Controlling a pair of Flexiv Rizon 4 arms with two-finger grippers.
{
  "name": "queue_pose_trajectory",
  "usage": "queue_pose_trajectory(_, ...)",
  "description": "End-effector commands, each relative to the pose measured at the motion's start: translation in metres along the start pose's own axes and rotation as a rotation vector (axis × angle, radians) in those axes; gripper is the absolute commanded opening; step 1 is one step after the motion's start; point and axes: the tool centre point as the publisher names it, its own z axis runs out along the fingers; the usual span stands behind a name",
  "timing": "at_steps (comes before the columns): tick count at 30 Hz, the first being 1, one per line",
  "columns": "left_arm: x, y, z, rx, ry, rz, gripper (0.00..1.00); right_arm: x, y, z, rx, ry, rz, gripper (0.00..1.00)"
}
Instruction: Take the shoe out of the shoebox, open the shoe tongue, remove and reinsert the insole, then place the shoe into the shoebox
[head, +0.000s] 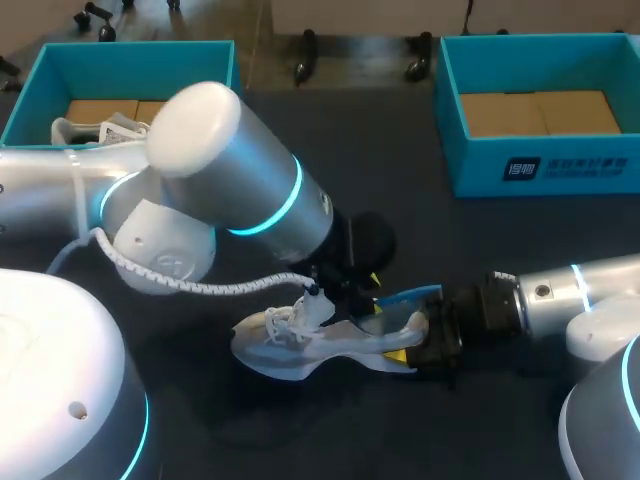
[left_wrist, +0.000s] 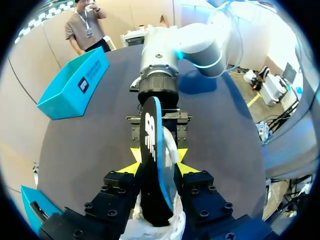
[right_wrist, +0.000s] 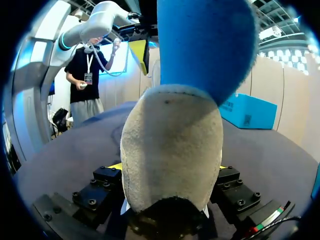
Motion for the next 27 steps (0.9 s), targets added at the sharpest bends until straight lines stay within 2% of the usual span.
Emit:
queue_pose_trajectory(1, -0.001, 0.009, -0.015, 0.039, 0.024, 0.015, 0.41, 0.0, -0.002, 0.003, 0.005, 0.001, 0.001, 0.0)
queue_pose_trajectory(7, -0.002, 0.003, -0.022, 0.05, 0.016, 0.027, 0.4, 0.0, -0.002, 0.003, 0.005, 0.001, 0.001, 0.0)
queue_pose_trajectory(13, 0.001, -0.008, -0.02, 0.064, 0.029, 0.055, 0.4, 0.0, -0.002, 0.003, 0.005, 0.001, 0.001, 0.0)
queue_pose_trajectory(17, 0.006, -0.018, -0.015, 0.068, -0.004, 0.058, 0.4, 0.0, -0.002, 0.003, 0.005, 0.001, 0.001, 0.0)
queue_pose_trajectory(22, 0.012, -0.028, -0.008, 0.066, -0.036, 0.064, 0.36, 0.0, -0.002, 0.003, 0.005, 0.001, 0.001, 0.0)
queue_pose_trajectory(27, 0.022, -0.035, 0.001, 0.061, -0.082, 0.068, 0.28, 0.0, -0.002, 0.003, 0.005, 0.001, 0.001, 0.0)
